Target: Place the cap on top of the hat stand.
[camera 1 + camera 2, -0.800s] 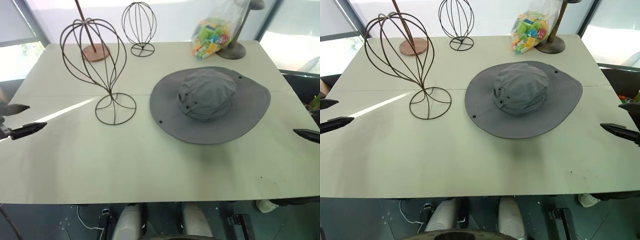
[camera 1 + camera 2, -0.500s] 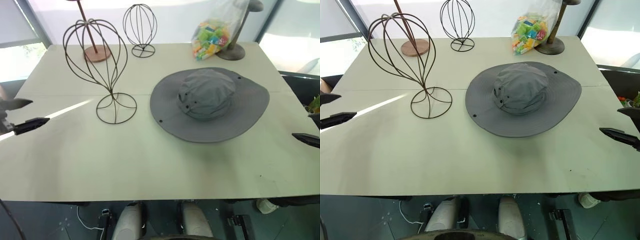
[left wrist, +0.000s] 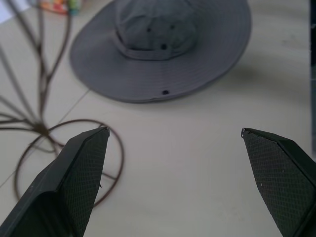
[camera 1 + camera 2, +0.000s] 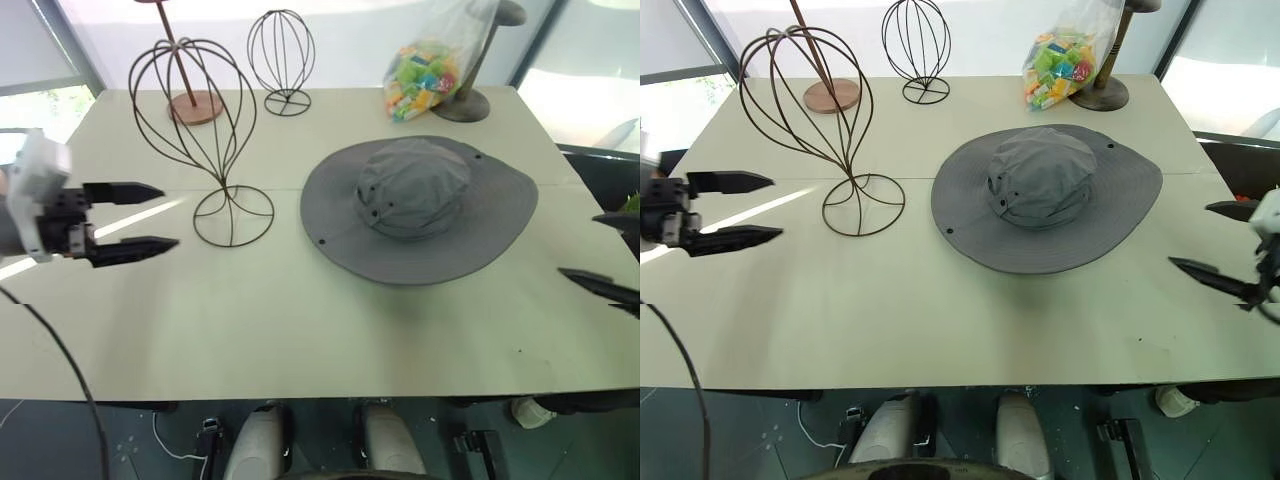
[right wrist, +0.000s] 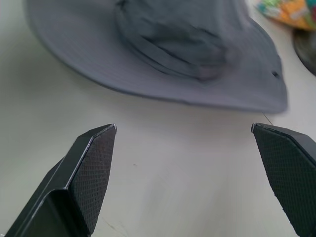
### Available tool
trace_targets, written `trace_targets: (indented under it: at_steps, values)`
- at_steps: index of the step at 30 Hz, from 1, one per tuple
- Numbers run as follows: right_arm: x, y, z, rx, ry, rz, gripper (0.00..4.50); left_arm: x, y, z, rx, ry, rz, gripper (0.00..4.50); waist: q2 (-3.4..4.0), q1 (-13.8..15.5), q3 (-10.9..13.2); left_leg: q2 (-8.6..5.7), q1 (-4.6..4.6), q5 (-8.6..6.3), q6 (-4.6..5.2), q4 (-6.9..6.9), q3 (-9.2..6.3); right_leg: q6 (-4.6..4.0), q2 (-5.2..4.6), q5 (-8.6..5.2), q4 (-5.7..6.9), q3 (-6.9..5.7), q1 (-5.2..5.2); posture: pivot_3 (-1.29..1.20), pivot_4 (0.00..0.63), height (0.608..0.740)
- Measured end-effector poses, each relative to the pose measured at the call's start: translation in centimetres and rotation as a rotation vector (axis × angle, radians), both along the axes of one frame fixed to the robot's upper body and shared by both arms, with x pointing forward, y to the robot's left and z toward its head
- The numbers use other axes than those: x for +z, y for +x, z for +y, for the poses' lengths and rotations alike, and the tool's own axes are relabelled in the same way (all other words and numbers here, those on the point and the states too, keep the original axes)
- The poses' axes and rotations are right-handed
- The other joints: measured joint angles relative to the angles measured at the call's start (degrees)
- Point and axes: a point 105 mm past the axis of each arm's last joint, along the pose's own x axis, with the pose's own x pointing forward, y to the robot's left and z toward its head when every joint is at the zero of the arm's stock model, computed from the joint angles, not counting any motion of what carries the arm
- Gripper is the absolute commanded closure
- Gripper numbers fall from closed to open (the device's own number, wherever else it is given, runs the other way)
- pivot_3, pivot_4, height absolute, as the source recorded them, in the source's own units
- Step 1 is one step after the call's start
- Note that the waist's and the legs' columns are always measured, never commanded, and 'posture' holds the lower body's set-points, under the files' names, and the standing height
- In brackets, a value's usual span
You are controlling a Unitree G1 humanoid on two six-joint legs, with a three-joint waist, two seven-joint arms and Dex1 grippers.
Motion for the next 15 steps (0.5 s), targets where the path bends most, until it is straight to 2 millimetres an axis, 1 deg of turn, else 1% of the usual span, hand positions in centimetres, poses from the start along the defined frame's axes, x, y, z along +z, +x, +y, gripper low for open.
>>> trace_targets:
  at_steps: [3,5,7,10,12,15]
  values:
    - [-0.3,-0.6,3.2,0.069,-0.100,-0.022,0.00,0.1,0.0,-1.5,-0.096,0.021,0.016,0.02,-0.06,0.04,0.02,-0.03,-0.01,0.00,0.00,0.05,-0.01,0.00,0.04,0.00,0.00,0.00,0.02,0.00,0.150,0.739]
    - [-1.0,-0.7,4.6,0.096,-0.171,-0.042,0.00,0.3,0.1,-2.3,-0.147,0.024,0.018,0.02,-0.11,0.04,0.03,-0.07,-0.01,0.00,0.00,0.08,0.00,0.00,0.04,0.00,-0.01,0.00,0.02,0.00,0.150,0.739]
    - [-2.2,-0.6,5.4,0.108,-0.252,-0.052,0.00,0.1,0.3,-2.8,-0.182,0.026,0.029,0.02,-0.12,0.06,0.04,-0.10,-0.02,0.00,0.00,0.10,0.00,0.00,0.03,0.00,-0.02,0.01,0.02,0.00,0.150,0.739]
    - [-3.9,0.2,5.9,0.103,-0.344,-0.085,0.00,-0.7,0.6,-3.4,-0.214,0.028,0.059,0.02,-0.15,0.04,0.05,-0.11,-0.03,0.00,0.01,0.15,0.00,0.00,0.03,-0.01,-0.01,0.01,0.02,0.00,0.150,0.739]
    - [-4.4,0.9,6.4,0.100,-0.385,-0.128,0.00,-1.0,0.8,-3.7,-0.225,0.029,0.069,0.02,-0.18,0.00,0.06,-0.10,-0.03,0.00,0.01,0.15,-0.01,-0.01,0.04,-0.01,0.00,0.01,0.02,0.00,0.150,0.739]
    - [-5.5,1.8,7.3,0.117,-0.429,-0.166,0.00,-0.9,0.9,-4.0,-0.243,0.027,0.062,0.02,-0.20,-0.06,0.08,-0.10,-0.04,0.00,0.01,0.16,-0.01,-0.01,0.06,-0.01,0.00,0.01,-0.01,0.00,0.150,0.739]
